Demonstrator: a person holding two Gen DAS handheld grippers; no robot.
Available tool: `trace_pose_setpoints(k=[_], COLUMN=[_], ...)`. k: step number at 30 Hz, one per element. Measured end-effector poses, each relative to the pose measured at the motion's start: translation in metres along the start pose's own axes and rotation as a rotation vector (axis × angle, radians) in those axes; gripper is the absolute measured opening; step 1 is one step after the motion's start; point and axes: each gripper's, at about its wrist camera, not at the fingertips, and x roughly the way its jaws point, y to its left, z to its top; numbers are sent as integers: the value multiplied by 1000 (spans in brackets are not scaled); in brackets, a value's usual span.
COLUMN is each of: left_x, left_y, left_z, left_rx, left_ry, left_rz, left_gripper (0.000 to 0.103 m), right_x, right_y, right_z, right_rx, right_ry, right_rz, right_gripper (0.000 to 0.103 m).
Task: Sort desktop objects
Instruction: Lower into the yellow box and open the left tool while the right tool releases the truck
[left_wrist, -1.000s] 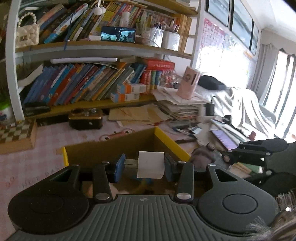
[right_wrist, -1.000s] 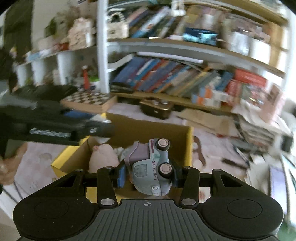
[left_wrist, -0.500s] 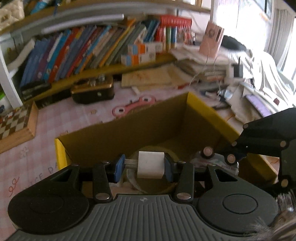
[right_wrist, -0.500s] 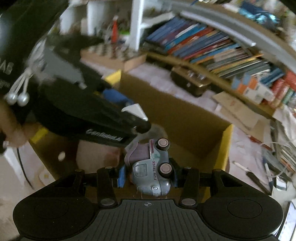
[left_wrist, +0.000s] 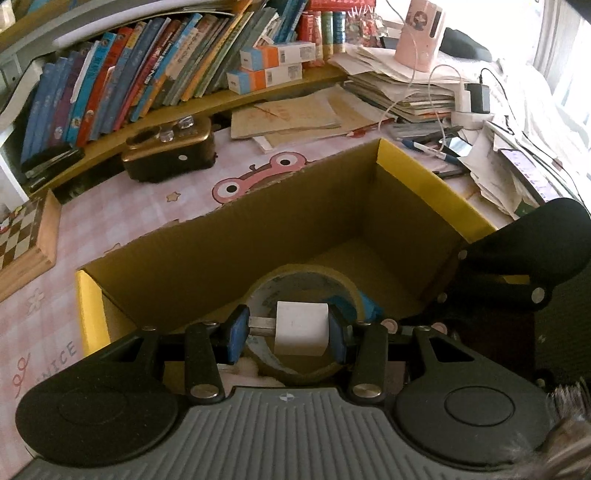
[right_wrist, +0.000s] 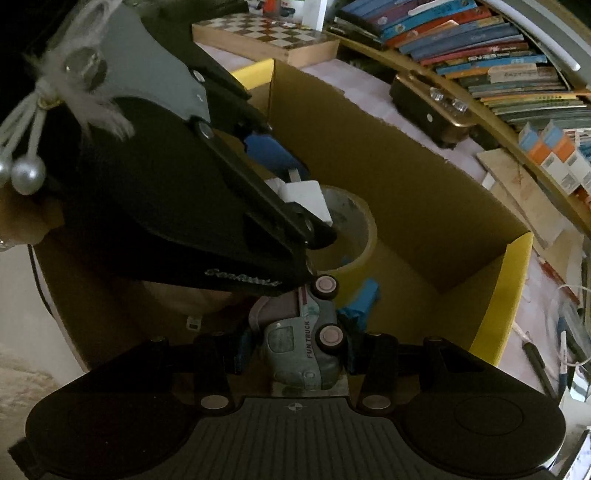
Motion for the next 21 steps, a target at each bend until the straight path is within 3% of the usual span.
trace_pose_setpoints(k=[4,6,8,10,14,21], left_x=[-1,-4,-10,-22,-60,-138], left_y=[-1,-1,-1,-3,-4,-9], left_z=[0,0,-1,-2,-7,-33], left_rx=[9,9,10,5,-42,-159], left_ry=[-4,-21,-62,-116,-250,-487], left_rz=[5,18,32,52,106,214], left_gripper=[42,53,75,77,89,102], right_x=[2,2,1,-4,-31,-75], right_y=[-1,-1,-1,-1,-3,4], right_z=[1,1,1,0,-4,-23], right_rx=[8,9,17,29,72,111], right_ry=[1,-2,-10,-43,-161,-356], right_rz=[7,5,0,-6,-4,-64], right_gripper=[45,46,47,55,68,71])
